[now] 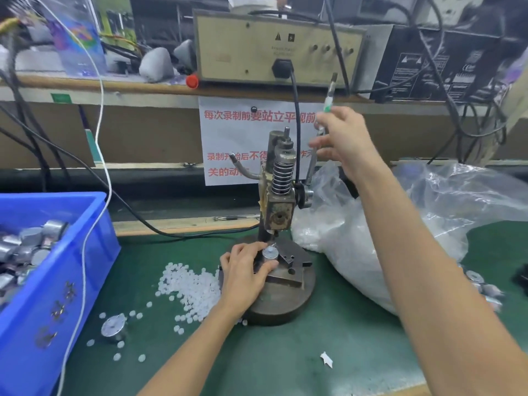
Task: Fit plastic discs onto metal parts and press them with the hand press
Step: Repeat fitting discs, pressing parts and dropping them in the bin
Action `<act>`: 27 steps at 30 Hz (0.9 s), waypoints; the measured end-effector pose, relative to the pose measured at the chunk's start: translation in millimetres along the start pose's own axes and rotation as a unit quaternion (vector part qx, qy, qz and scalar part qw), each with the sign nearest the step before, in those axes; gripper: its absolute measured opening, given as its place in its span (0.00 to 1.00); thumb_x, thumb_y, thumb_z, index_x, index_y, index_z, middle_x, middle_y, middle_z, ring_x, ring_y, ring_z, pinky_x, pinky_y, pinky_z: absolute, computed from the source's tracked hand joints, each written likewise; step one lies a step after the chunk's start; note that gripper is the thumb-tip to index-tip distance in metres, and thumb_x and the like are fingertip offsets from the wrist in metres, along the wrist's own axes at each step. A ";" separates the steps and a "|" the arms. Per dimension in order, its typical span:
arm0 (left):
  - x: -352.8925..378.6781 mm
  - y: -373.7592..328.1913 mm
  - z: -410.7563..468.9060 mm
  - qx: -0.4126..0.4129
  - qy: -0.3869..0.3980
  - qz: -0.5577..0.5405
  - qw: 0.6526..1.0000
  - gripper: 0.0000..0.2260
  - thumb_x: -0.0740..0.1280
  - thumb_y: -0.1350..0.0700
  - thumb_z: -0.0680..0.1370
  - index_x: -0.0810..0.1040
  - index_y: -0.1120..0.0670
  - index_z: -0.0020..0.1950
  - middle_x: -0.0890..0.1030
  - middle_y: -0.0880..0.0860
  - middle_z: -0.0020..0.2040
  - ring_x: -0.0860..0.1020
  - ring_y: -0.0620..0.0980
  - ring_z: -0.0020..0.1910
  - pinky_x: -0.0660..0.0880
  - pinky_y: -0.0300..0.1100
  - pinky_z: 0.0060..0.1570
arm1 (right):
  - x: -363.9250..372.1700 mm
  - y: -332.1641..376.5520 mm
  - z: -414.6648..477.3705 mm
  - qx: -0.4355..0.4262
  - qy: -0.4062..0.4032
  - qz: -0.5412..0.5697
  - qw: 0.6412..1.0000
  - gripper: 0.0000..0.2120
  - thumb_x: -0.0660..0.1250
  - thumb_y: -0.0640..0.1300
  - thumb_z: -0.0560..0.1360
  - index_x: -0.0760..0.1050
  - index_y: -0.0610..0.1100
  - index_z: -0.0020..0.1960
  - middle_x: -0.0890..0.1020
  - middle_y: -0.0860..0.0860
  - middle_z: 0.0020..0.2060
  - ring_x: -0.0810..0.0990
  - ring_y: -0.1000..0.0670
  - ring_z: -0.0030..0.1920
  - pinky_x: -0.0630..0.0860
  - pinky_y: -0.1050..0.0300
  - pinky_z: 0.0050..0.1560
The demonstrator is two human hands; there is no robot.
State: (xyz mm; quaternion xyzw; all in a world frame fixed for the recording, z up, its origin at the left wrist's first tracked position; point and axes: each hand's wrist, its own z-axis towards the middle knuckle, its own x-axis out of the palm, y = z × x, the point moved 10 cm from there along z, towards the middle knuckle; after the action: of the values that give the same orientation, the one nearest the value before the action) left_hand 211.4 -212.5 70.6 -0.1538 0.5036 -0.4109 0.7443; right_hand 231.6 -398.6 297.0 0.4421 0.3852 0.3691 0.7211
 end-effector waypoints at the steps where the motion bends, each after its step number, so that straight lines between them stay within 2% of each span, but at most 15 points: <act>1: 0.1 0.4 0.1 0.001 -0.001 0.001 1.000 0.17 0.66 0.42 0.74 0.75 0.46 0.61 0.70 0.39 0.51 0.64 0.39 0.57 0.52 0.35 0.52 | -2.5 1.0 -5.9 -0.020 -0.043 -0.011 0.999 0.06 0.63 0.45 0.78 0.71 0.43 0.51 0.79 0.47 0.46 0.75 0.54 0.34 0.73 0.57 0.37; 2: 0.4 0.9 0.5 0.002 -0.002 0.001 1.000 0.17 0.66 0.42 0.74 0.76 0.46 0.60 0.70 0.39 0.51 0.64 0.39 0.57 0.52 0.35 0.52 | -8.1 2.0 -20.4 -0.052 -0.102 -0.010 0.993 0.06 0.64 0.44 0.77 0.69 0.45 0.43 0.76 0.50 0.38 0.71 0.53 0.34 0.70 0.55 0.39; 4: 0.6 1.5 0.8 0.005 -0.006 0.001 1.000 0.16 0.67 0.43 0.74 0.76 0.46 0.60 0.70 0.39 0.50 0.63 0.37 0.55 0.53 0.36 0.52 | -15.6 -5.5 -61.3 -0.130 -0.176 0.035 0.975 0.15 0.63 0.42 0.76 0.62 0.48 0.34 0.68 0.55 0.29 0.66 0.54 0.31 0.67 0.55 0.38; 6: 0.4 1.2 1.0 0.007 -0.010 0.000 1.000 0.16 0.67 0.43 0.74 0.76 0.47 0.60 0.71 0.39 0.51 0.63 0.38 0.56 0.53 0.38 0.53 | -16.7 -18.9 -97.2 -0.182 -0.183 0.102 0.961 0.15 0.62 0.41 0.77 0.60 0.49 0.34 0.66 0.58 0.27 0.63 0.57 0.29 0.65 0.58 0.34; 8: 0.2 0.2 1.0 0.008 -0.015 0.001 1.000 0.16 0.68 0.45 0.74 0.77 0.48 0.60 0.75 0.41 0.53 0.66 0.41 0.57 0.53 0.38 0.54 | -12.6 -30.3 -111.7 -0.187 -0.165 0.142 0.958 0.13 0.60 0.42 0.78 0.61 0.50 0.37 0.65 0.59 0.28 0.62 0.58 0.28 0.62 0.60 0.32; 12: 0.1 -0.1 0.6 0.006 -0.015 0.004 1.000 0.17 0.68 0.45 0.74 0.77 0.48 0.60 0.77 0.43 0.56 0.67 0.43 0.58 0.52 0.37 0.53 | -10.5 -26.6 -115.8 -0.192 -0.203 0.158 0.947 0.10 0.58 0.41 0.77 0.61 0.49 0.38 0.64 0.54 0.31 0.62 0.56 0.29 0.61 0.58 0.32; 16: -0.5 0.7 -0.4 0.003 -0.016 0.004 1.000 0.17 0.68 0.45 0.74 0.77 0.48 0.60 0.77 0.44 0.56 0.67 0.43 0.59 0.52 0.37 0.53 | -9.7 -30.4 -117.9 -0.210 -0.208 0.169 0.940 0.09 0.58 0.41 0.77 0.61 0.48 0.39 0.64 0.54 0.32 0.62 0.58 0.29 0.61 0.60 0.32; 18: 0.0 0.0 0.7 0.005 -0.012 0.008 1.000 0.17 0.68 0.44 0.74 0.76 0.48 0.61 0.77 0.44 0.56 0.67 0.44 0.59 0.52 0.37 0.52 | -10.3 -30.0 -115.5 -0.210 -0.210 0.161 0.941 0.10 0.57 0.41 0.77 0.61 0.49 0.39 0.64 0.55 0.31 0.62 0.59 0.28 0.61 0.60 0.32; 22: -2.2 -1.6 0.5 0.007 -0.011 0.001 1.000 0.17 0.68 0.44 0.74 0.77 0.47 0.61 0.78 0.43 0.56 0.69 0.44 0.58 0.53 0.38 0.52 | -15.3 -23.3 -102.4 -0.191 -0.250 0.125 0.941 0.12 0.59 0.41 0.76 0.62 0.50 0.36 0.67 0.59 0.26 0.65 0.59 0.28 0.65 0.55 0.33; 27: -9.1 -7.8 -2.7 0.023 -0.030 -0.017 0.999 0.15 0.70 0.47 0.73 0.78 0.47 0.59 0.79 0.43 0.55 0.72 0.44 0.56 0.55 0.39 0.51 | -6.5 -9.3 -38.5 -0.074 -0.245 0.016 0.967 0.13 0.61 0.45 0.78 0.65 0.50 0.35 0.70 0.56 0.29 0.68 0.57 0.30 0.67 0.56 0.38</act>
State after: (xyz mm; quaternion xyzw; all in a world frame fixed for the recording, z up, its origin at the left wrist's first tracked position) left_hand 204.1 -209.9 80.1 -0.1572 0.4688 -0.4306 0.7551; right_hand 196.7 -393.8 277.9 0.4702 0.1617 0.2885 0.8182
